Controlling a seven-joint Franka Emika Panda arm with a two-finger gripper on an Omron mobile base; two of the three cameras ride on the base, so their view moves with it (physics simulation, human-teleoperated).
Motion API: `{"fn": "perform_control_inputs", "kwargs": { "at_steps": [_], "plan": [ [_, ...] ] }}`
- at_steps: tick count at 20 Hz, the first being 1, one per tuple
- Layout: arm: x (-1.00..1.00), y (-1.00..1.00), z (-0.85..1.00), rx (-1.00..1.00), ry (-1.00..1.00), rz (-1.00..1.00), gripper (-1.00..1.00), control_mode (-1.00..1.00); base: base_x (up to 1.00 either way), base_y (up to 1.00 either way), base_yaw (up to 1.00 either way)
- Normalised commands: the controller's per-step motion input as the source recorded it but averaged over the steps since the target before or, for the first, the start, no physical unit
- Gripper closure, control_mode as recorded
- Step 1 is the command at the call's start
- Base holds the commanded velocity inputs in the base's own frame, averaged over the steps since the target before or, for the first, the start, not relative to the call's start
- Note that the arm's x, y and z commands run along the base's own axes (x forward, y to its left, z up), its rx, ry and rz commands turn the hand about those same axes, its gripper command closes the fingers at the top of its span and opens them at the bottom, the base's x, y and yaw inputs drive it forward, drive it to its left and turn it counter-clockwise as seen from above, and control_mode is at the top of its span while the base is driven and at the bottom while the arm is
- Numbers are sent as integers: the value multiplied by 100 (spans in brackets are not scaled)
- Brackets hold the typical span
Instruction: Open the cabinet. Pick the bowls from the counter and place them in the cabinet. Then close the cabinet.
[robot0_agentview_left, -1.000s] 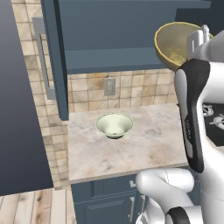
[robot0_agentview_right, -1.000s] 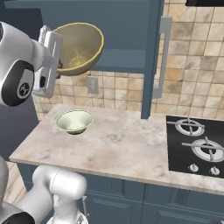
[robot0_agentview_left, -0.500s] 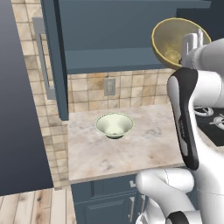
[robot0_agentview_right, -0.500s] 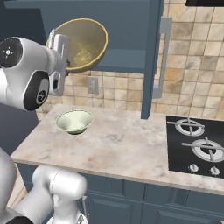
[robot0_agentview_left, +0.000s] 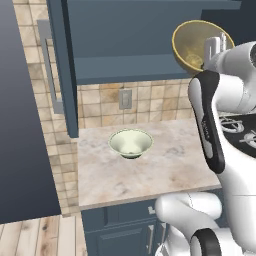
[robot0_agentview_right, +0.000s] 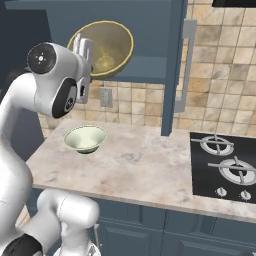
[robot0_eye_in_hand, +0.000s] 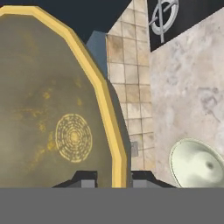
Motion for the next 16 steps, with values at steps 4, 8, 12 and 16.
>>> {"fn": "perform_control_inputs", "kwargs": {
  "at_steps": [4, 8, 12, 16],
  "plan": [
    [48, -13, 0, 0, 0, 4, 100, -100, 0, 0, 0],
    [52, -2, 0, 0, 0, 6, 100, -100, 0, 0, 0],
    [47, 0, -2, 0, 0, 7, 100, -100, 0, 0, 0],
    [35, -3, 0, 0, 0, 2, 100, -100, 0, 0, 0]
  ]
}}
